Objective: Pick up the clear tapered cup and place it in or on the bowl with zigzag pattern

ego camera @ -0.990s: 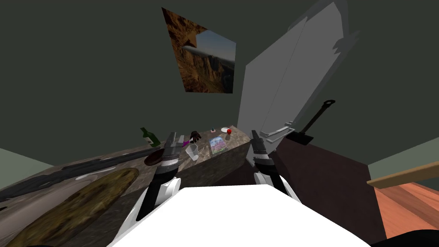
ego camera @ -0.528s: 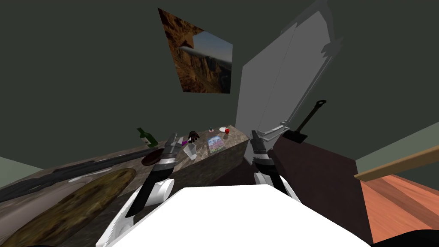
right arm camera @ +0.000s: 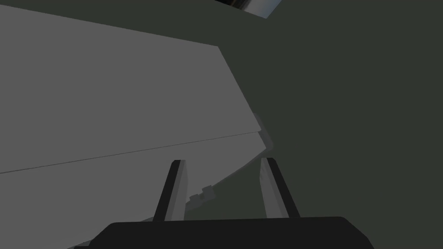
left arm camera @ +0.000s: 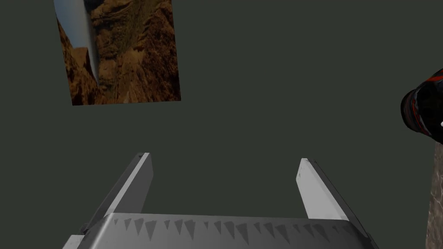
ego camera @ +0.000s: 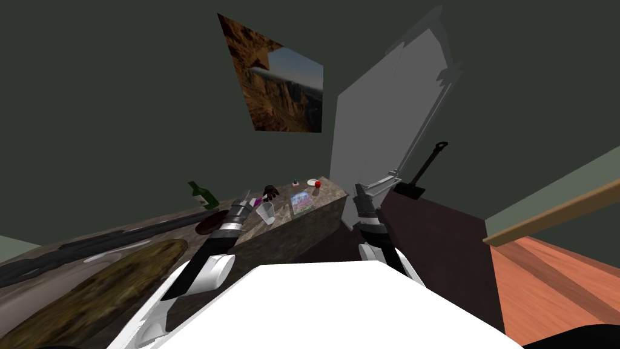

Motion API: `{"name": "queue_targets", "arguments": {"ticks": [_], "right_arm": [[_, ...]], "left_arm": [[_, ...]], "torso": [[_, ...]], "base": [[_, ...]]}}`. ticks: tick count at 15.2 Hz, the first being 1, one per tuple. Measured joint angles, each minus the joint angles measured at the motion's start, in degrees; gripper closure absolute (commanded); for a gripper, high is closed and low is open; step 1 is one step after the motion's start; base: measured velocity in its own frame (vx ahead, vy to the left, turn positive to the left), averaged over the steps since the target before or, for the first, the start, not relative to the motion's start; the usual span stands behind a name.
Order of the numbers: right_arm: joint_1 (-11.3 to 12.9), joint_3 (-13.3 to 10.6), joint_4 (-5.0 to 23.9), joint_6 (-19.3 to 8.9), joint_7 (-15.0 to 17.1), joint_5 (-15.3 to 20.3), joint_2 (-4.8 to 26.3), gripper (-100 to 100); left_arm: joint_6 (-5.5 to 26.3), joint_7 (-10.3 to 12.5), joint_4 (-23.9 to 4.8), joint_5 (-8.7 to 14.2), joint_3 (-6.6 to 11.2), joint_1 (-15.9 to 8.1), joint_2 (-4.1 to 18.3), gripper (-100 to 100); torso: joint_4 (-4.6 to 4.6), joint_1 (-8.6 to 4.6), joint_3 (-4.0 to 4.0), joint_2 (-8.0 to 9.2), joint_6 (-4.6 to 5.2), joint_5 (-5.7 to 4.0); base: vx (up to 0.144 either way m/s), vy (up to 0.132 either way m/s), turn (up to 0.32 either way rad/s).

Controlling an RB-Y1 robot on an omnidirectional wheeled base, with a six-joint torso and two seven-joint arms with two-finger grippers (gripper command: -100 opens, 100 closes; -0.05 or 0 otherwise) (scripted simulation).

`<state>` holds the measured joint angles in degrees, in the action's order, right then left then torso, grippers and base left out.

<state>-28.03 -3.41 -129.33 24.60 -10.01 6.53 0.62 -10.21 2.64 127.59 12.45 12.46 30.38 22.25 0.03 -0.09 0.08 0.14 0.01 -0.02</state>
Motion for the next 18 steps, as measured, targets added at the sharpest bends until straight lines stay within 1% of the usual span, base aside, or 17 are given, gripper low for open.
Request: {"name": "queue_targets", "arguments": {"ticks": [1, 5, 7, 9, 10, 12, 14, 16, 17, 18], "right_arm": [[0.0, 0.0, 0.0, 0.0, 0.0, 0.0, 0.0, 0], [0.0, 0.0, 0.0, 0.0, 0.0, 0.0, 0.0, 0], [0.0, 0.0, 0.0, 0.0, 0.0, 0.0, 0.0, 0], [0.0, 0.0, 0.0, 0.0, 0.0, 0.0, 0.0, 0], [0.0, 0.0, 0.0, 0.0, 0.0, 0.0, 0.0, 0], [0.0, 0.0, 0.0, 0.0, 0.0, 0.0, 0.0, 0], [0.0, 0.0, 0.0, 0.0, 0.0, 0.0, 0.0, 0], [0.0, 0.0, 0.0, 0.0, 0.0, 0.0, 0.0, 0], [0.0, 0.0, 0.0, 0.0, 0.0, 0.0, 0.0, 0], [0.0, 0.0, 0.0, 0.0, 0.0, 0.0, 0.0, 0]], "left_arm": [[0.9, 0.1, -0.1, 0.3, 0.20, 0.0, 0.4, -100], [5.0, 0.9, -0.8, 3.0, 2.11, 0.5, 4.0, -100], [7.1, 1.2, -1.5, 4.1, 2.84, 0.3, 5.4, -100], [9.5, 1.6, -1.6, 5.7, 3.91, 0.7, 7.3, -100], [10.5, 1.7, -1.6, 6.0, 4.12, 0.8, 7.7, -100], [12.6, 2.0, -2.3, 7.6, 5.01, 1.1, 9.6, -100], [14.7, 2.2, -2.5, 8.2, 5.40, 0.8, 10.4, -100], [17.0, 2.6, -2.9, 9.9, 6.40, 1.1, 12.3, -100], [17.8, 2.7, -3.2, 10.2, 6.50, 1.2, 12.7, -100], [18.8, 2.8, -3.4, 11.1, 6.99, 1.4, 13.7, -100]], "torso": [[0.00, 0.02, -0.01, -0.02, 0.00, 0.01], [0.00, 0.02, -0.01, -0.01, 0.00, 0.00], [0.00, 0.02, -0.01, -0.01, 0.00, 0.00], [0.00, 0.01, -0.01, -0.02, 0.00, 0.00], [-0.01, 0.02, -0.01, -0.03, -0.01, 0.01], [-0.01, 0.01, -0.02, -0.03, 0.00, 0.00], [-0.01, 0.04, -0.03, -0.06, -0.01, 0.01], [-0.01, 0.03, -0.03, -0.05, 0.01, 0.01], [-0.01, 0.03, -0.03, -0.05, -0.01, 0.01], [-0.01, 0.02, -0.02, -0.04, 0.01, 0.00]], "base": [[-0.026, -0.023, -0.049], [-0.029, -0.025, -0.053], [-0.026, -0.023, -0.049], [-0.024, -0.022, -0.041], [-0.022, -0.029, -0.075], [-0.023, -0.023, -0.045], [-0.015, -0.016, -0.029], [-0.021, -0.021, -0.056], [-0.022, -0.027, -0.071], [-0.023, -0.026, -0.069]]}}
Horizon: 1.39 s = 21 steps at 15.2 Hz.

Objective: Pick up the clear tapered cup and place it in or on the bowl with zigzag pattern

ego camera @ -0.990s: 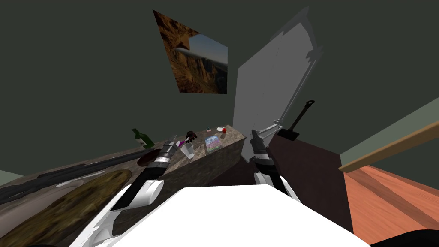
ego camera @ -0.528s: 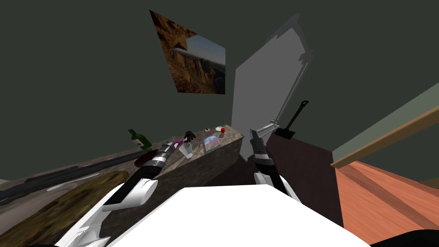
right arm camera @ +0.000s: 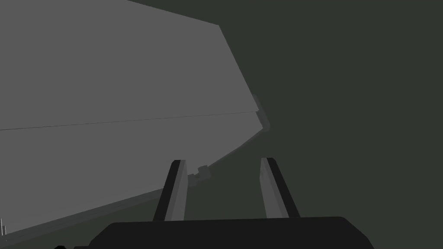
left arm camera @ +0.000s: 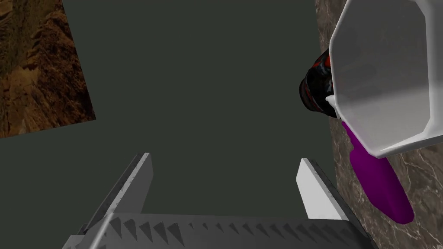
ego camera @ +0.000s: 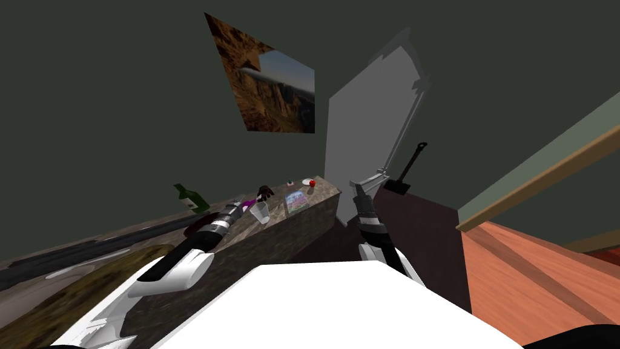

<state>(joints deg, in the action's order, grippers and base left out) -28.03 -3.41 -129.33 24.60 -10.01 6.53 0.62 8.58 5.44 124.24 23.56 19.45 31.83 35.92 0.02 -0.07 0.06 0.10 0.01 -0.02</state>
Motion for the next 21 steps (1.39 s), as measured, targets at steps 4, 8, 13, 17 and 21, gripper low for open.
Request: {"name": "queue_targets", "arguments": {"ticks": [4, 8, 13, 17, 21], "right_arm": [[0.0, 0.0, 0.0, 0.0, 0.0, 0.0, 0.0, 0], [0.0, 0.0, 0.0, 0.0, 0.0, 0.0, 0.0, 0], [0.0, 0.0, 0.0, 0.0, 0.0, 0.0, 0.0, 0], [0.0, 0.0, 0.0, 0.0, 0.0, 0.0, 0.0, 0], [0.0, 0.0, 0.0, 0.0, 0.0, 0.0, 0.0, 0]], "left_arm": [[4.0, 0.5, -0.8, 2.3, 1.21, 0.1, 2.6, -100], [8.8, 1.0, -1.5, 5.2, 2.61, 0.4, 5.6, -100], [14.0, 1.6, -2.5, 8.1, 3.79, 0.6, 8.5, -100], [18.5, 2.1, -3.2, 10.9, 5.01, 0.9, 11.2, -100], [23.1, 2.6, -4.2, 14.1, 6.14, 1.2, 14.3, -100]], "torso": [[-0.01, 0.01, -0.02, -0.04, 0.00, 0.00], [-0.01, 0.00, -0.02, -0.03, 0.00, 0.00], [-0.01, 0.02, -0.03, -0.05, -0.01, 0.01], [-0.01, 0.03, -0.04, -0.07, -0.02, 0.01], [-0.02, 0.01, -0.05, -0.08, 0.01, 0.00]], "base": [[-0.012, -0.020, -0.046], [-0.014, -0.020, -0.053], [-0.010, -0.017, -0.061], [-0.006, -0.018, -0.047], [-0.004, -0.019, -0.078]]}}
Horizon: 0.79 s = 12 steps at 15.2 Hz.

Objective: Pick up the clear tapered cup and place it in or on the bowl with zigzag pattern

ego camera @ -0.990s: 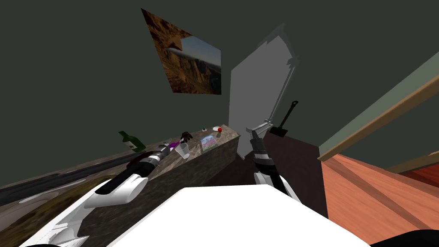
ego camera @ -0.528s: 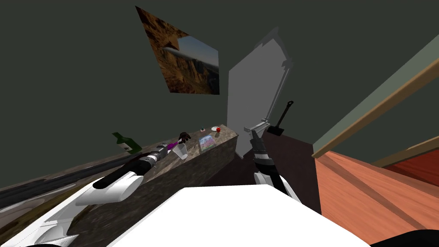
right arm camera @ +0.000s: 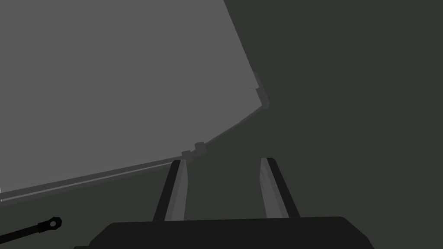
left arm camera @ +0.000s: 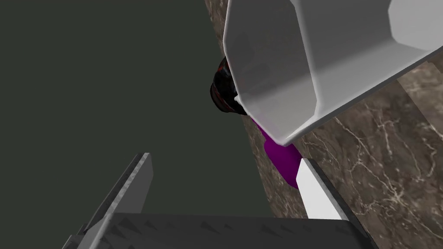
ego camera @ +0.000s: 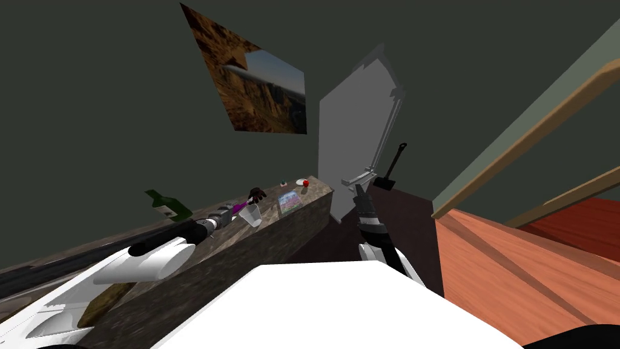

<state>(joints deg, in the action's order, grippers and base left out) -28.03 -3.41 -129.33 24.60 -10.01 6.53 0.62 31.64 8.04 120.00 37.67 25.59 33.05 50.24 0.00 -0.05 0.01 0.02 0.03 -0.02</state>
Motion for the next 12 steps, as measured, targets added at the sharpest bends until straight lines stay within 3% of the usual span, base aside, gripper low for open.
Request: {"name": "queue_targets", "arguments": {"ticks": [10, 12], "right_arm": [[0.0, 0.0, 0.0, 0.0, 0.0, 0.0, 0.0, 0], [0.0, 0.0, 0.0, 0.0, 0.0, 0.0, 0.0, 0]], "left_arm": [[12.0, 1.0, -2.8, 8.4, 2.26, 0.9, 7.5, -100], [14.1, 1.1, -2.9, 9.2, 2.51, 1.0, 8.1, -100]], "torso": [[-0.01, 0.00, -0.02, -0.04, -0.01, 0.00], [-0.01, 0.03, -0.01, -0.03, -0.03, 0.01]], "base": [[0.003, -0.018, -0.068], [0.003, -0.009, -0.041]]}}
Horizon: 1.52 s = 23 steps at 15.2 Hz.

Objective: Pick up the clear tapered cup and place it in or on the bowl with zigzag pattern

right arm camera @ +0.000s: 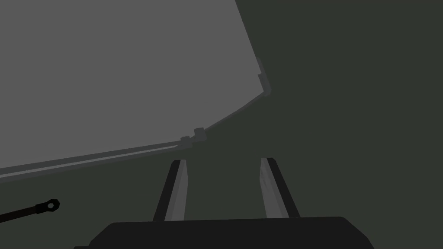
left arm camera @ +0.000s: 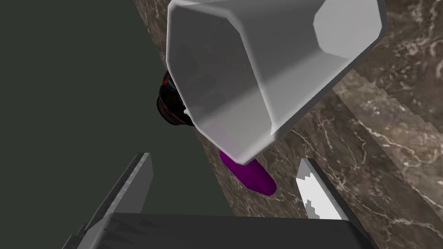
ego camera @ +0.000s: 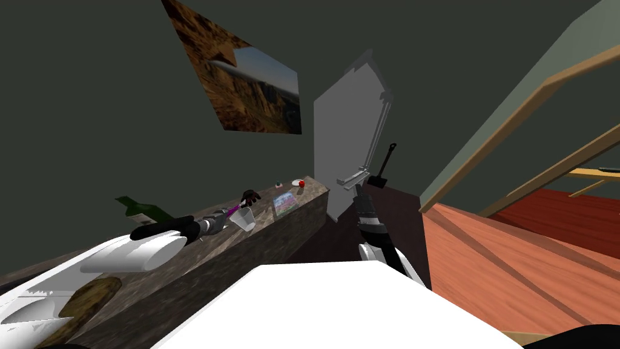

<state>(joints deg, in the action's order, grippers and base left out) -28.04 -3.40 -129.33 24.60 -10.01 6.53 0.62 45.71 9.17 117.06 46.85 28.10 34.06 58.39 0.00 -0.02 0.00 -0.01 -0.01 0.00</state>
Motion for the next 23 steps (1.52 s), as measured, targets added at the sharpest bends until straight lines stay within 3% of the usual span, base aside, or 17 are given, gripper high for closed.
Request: {"name": "queue_targets", "arguments": {"ticks": [23], "right_arm": [[0.0, 0.0, 0.0, 0.0, 0.0, 0.0, 0.0, 0]], "left_arm": [[25.3, 1.8, -5.1, 18.3, 3.47, 2.1, 15.3, -100]], "torso": [[-0.01, 0.02, -0.03, -0.05, 0.03, 0.00]], "base": [[0.011, -0.008, -0.070]]}}
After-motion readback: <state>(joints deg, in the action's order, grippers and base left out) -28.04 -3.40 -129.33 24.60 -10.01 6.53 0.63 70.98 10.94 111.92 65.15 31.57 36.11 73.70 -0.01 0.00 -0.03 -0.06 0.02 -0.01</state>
